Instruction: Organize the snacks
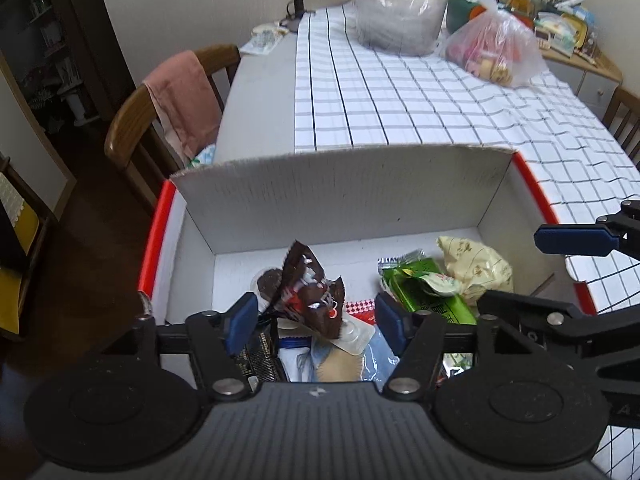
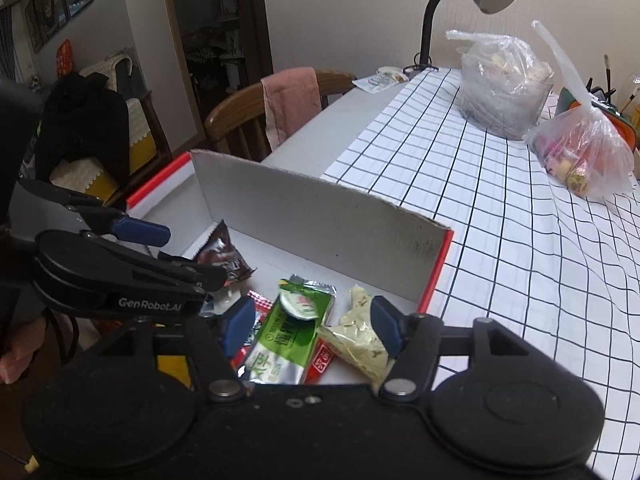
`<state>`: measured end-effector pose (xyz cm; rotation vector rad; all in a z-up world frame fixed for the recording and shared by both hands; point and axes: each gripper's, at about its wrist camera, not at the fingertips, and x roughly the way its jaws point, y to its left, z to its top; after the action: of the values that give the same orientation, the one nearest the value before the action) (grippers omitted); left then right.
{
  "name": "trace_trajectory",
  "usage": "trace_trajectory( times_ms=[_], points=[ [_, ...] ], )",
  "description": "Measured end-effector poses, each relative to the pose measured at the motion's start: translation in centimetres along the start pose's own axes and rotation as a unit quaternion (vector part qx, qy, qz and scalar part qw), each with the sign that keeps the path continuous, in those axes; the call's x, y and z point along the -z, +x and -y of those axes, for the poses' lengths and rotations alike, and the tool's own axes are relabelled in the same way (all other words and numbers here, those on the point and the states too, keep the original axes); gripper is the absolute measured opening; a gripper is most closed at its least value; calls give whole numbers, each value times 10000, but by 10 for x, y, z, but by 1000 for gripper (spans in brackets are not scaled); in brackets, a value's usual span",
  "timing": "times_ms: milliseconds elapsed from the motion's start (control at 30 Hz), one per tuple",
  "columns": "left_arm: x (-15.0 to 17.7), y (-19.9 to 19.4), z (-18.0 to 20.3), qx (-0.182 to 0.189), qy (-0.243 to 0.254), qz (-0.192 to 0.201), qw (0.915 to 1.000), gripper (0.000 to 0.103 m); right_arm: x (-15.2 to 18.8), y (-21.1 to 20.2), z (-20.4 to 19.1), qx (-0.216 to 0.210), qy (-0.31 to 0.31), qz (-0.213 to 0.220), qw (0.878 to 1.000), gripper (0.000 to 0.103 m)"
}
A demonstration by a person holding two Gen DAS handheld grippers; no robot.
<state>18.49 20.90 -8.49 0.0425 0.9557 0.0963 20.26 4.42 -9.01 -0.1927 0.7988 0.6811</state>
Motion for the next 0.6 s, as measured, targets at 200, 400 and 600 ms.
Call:
trace_trajectory(
  times_ms=[200, 400, 600],
  points=[
    [2, -20, -3, 108, -140, 207, 9996, 69, -1, -21, 1, -50, 53, 191, 9998, 75],
    [6, -42, -3, 170, -225, 426, 9987, 70, -2, -45, -2, -137, 60, 435, 9989, 86],
    [13, -65, -5, 259, -313, 691, 9968, 71, 1, -68, -6, -174, 26, 688, 9975, 93]
  ],
)
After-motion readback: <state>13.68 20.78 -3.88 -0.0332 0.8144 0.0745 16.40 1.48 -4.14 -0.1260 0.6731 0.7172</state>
